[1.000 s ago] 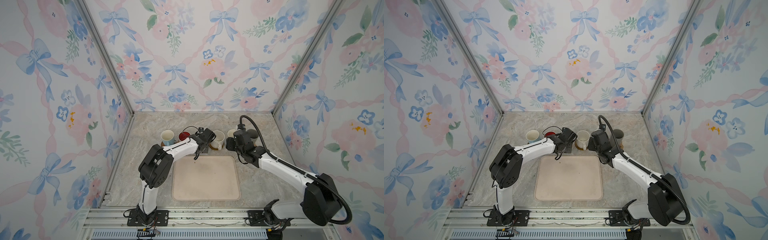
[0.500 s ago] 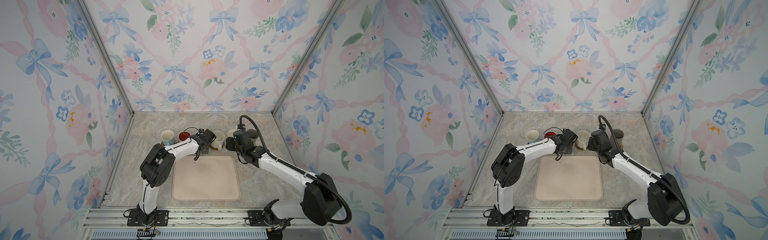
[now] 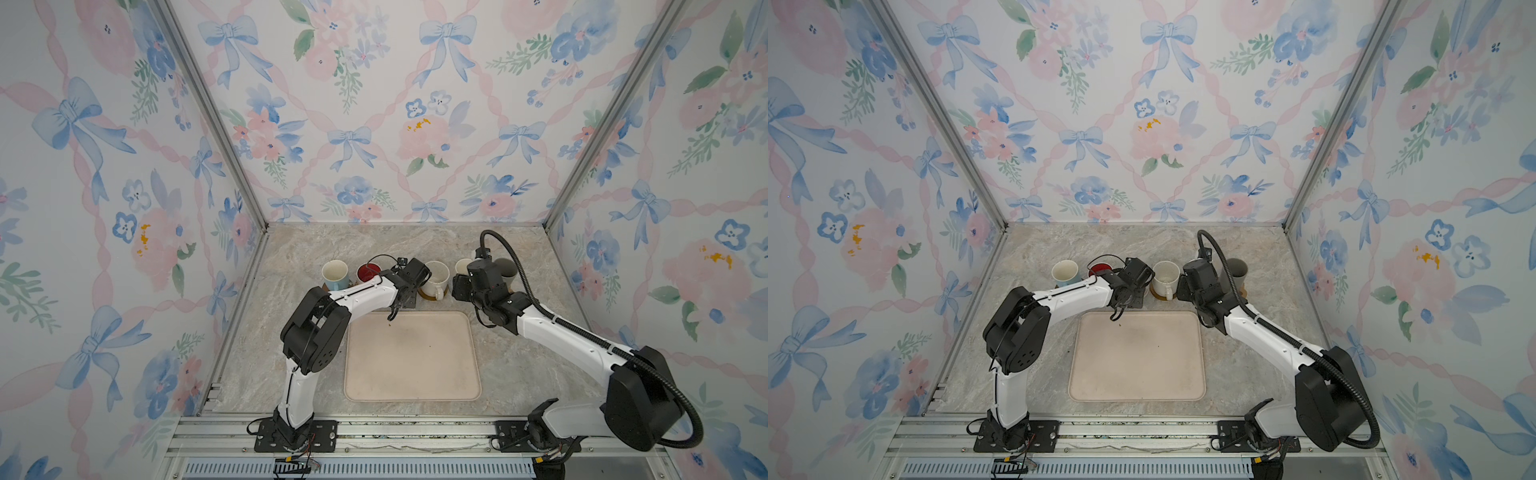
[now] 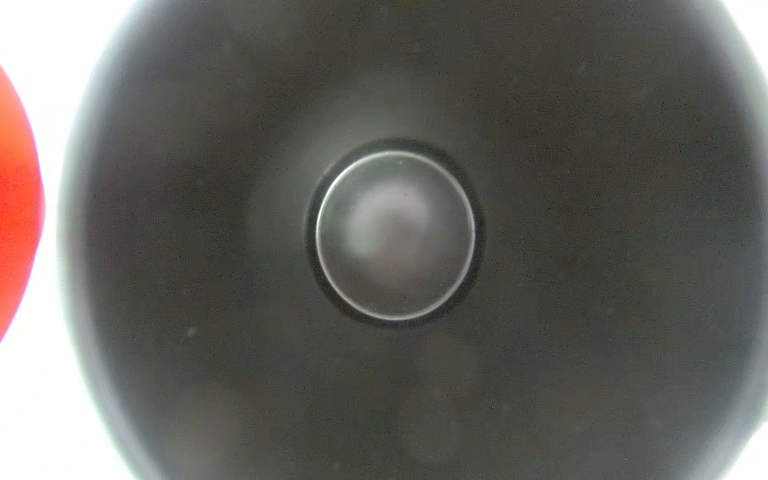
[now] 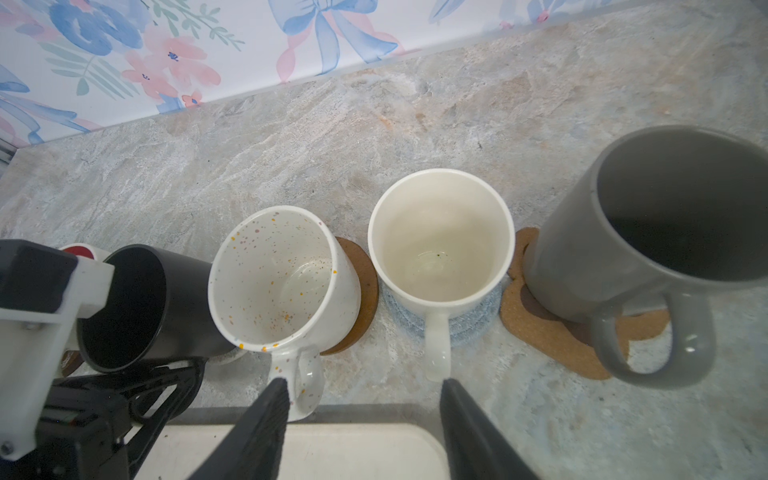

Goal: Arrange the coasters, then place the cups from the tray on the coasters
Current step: 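Lower the black mug onto the woven coaster beside the red-inside mug, then open and raise the left gripper while the right gripper releases the speckled mug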

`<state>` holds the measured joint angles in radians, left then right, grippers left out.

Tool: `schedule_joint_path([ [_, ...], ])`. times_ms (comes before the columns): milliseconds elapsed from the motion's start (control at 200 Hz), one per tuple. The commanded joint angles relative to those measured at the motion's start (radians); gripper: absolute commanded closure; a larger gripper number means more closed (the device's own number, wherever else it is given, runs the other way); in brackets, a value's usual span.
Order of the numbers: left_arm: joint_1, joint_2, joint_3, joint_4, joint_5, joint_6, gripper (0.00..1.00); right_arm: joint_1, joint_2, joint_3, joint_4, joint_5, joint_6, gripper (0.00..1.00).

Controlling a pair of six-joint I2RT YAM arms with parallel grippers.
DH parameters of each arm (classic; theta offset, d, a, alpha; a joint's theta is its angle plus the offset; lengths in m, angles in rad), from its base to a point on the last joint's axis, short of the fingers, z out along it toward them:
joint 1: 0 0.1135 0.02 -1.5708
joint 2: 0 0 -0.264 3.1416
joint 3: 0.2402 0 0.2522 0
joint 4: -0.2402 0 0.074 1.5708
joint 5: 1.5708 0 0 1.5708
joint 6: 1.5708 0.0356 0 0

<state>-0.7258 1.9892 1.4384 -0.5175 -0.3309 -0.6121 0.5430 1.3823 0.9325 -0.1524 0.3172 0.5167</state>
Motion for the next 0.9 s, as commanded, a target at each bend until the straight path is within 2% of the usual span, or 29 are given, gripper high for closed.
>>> schedule_joint_path([
  [0,0.008,0.009,0.038,0.041,-0.014,0.015,0.9,-0.009,0.002,0.002,0.013,-0.007,0.009,0.39],
  [160,0.008,0.004,0.036,0.041,-0.001,0.017,0.81,-0.011,0.0,0.002,0.014,-0.007,0.009,0.39],
  [255,0.006,-0.003,0.032,0.041,0.002,0.024,0.71,-0.011,0.0,0.003,0.013,-0.007,0.011,0.39],
  [475,0.005,-0.03,0.022,0.043,0.0,0.028,0.64,-0.011,-0.005,0.0,0.015,-0.01,0.008,0.38],
  [615,-0.001,-0.055,0.02,0.043,-0.003,0.031,0.55,-0.011,-0.012,-0.003,0.013,-0.009,0.006,0.37],
  [710,-0.012,-0.074,0.018,0.045,-0.041,0.034,0.52,-0.009,-0.027,-0.011,0.028,-0.009,0.002,0.35],
  [895,-0.038,-0.115,0.013,0.046,-0.122,0.053,0.4,-0.002,-0.115,-0.098,0.171,-0.039,-0.009,0.31],
])
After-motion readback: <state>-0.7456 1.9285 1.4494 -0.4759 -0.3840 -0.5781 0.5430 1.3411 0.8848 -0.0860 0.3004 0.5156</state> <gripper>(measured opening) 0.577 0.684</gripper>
